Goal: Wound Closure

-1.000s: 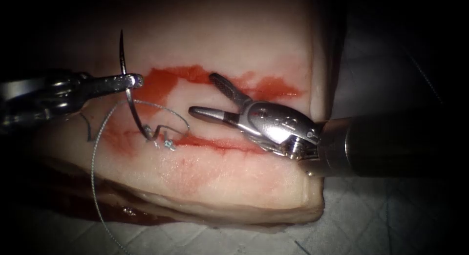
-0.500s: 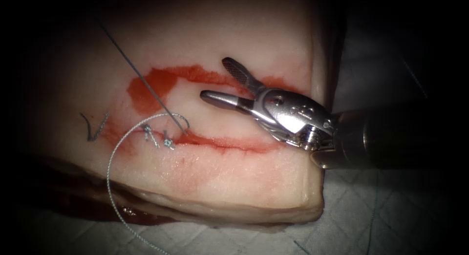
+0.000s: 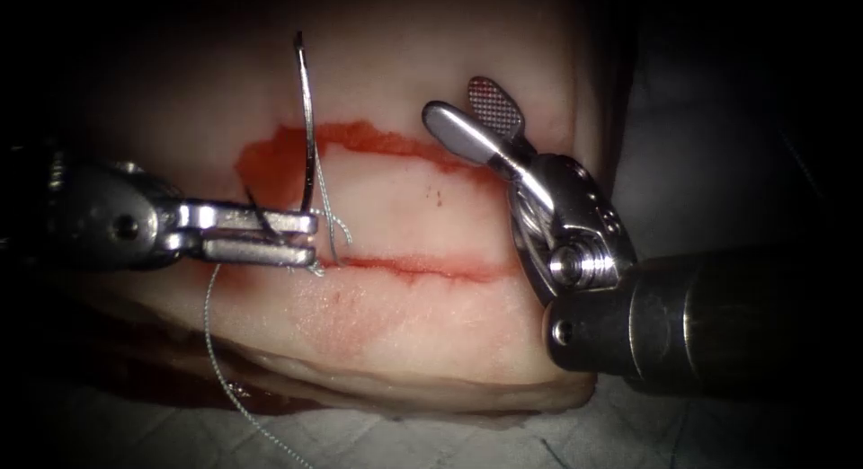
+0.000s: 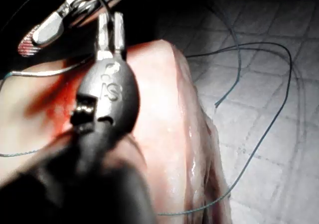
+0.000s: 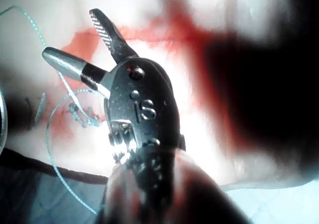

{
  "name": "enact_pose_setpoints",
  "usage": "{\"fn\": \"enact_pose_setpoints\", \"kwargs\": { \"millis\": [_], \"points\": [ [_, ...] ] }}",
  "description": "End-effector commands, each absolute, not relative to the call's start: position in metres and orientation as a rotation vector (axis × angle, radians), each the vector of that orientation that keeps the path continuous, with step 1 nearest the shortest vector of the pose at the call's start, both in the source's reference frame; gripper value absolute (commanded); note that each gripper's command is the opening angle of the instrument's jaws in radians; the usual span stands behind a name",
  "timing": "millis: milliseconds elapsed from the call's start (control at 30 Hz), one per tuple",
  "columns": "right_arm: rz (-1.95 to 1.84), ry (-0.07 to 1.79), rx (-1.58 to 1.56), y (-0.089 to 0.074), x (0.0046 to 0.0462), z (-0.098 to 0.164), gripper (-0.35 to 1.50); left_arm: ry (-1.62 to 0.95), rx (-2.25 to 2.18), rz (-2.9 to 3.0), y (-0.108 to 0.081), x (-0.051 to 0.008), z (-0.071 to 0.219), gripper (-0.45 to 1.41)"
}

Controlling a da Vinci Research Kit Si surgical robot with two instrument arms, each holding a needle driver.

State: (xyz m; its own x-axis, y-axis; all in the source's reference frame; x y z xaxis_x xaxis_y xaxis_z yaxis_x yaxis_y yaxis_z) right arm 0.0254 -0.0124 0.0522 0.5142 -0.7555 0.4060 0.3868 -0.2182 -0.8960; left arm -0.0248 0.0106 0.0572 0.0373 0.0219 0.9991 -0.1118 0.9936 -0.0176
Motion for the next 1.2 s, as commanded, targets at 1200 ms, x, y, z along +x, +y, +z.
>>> {"fn": "enact_pose_setpoints", "kwargs": {
  "millis": [1200],
  "points": [
    [-1.1, 0.837, -1.242, -0.0191, 0.029, 0.0547, 0.51, -1.35, 0.066, 0.55, 0.0046, -0.0284, 0.0613, -0.45]
  ]
}}
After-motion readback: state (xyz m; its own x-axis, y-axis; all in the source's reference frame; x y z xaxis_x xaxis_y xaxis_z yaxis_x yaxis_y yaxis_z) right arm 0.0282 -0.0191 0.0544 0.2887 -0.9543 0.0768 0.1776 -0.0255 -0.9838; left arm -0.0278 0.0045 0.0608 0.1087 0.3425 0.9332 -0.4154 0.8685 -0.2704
